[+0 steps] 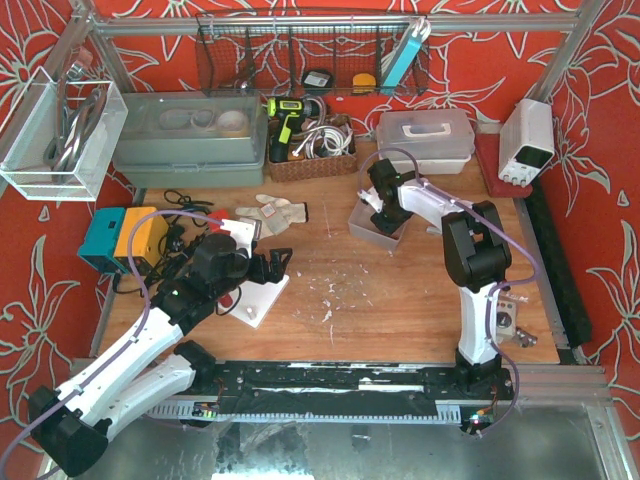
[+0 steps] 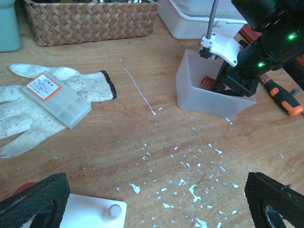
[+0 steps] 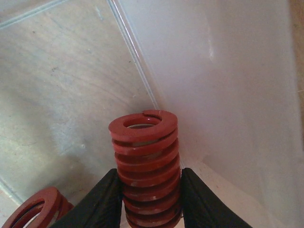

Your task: Install the large spring

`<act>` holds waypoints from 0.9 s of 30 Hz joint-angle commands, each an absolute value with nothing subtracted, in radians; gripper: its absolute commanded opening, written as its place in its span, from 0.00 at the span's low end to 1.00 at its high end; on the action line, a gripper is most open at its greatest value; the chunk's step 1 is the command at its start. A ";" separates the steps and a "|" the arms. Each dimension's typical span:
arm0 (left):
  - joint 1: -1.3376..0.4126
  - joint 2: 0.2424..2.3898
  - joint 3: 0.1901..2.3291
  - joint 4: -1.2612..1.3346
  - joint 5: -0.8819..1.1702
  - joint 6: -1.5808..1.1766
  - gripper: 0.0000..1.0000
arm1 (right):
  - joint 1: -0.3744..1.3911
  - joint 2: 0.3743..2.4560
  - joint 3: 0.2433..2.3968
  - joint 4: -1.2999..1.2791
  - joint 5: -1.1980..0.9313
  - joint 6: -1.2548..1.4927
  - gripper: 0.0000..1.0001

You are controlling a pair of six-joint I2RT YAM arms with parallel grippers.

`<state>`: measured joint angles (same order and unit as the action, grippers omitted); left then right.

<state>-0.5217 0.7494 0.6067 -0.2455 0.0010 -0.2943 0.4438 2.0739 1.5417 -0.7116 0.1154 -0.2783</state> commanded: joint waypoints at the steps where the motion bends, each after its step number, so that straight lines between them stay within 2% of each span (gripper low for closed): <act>1: -0.514 0.745 0.607 -0.248 -0.023 -0.289 1.00 | 0.439 2.134 1.547 -0.728 0.092 -0.296 0.37; 4: -0.514 0.746 0.607 -0.250 -0.026 -0.291 1.00 | 0.439 2.146 1.549 -0.720 0.111 -0.308 0.41; 7: -0.514 0.746 0.607 -0.250 -0.027 -0.291 1.00 | 0.439 2.146 1.547 -0.708 0.115 -0.347 0.40; 11: -0.514 0.747 0.609 -0.254 -0.037 -0.295 1.00 | 0.439 2.095 1.523 -0.673 0.096 -0.398 0.28; 18: -0.481 0.753 0.620 -0.274 -0.078 -0.328 1.00 | 0.449 1.920 1.498 -0.616 0.017 -0.425 0.00; 27: -0.462 0.746 0.615 -0.248 0.005 -0.338 0.98 | 0.503 1.671 1.389 -0.530 -0.040 -0.357 0.00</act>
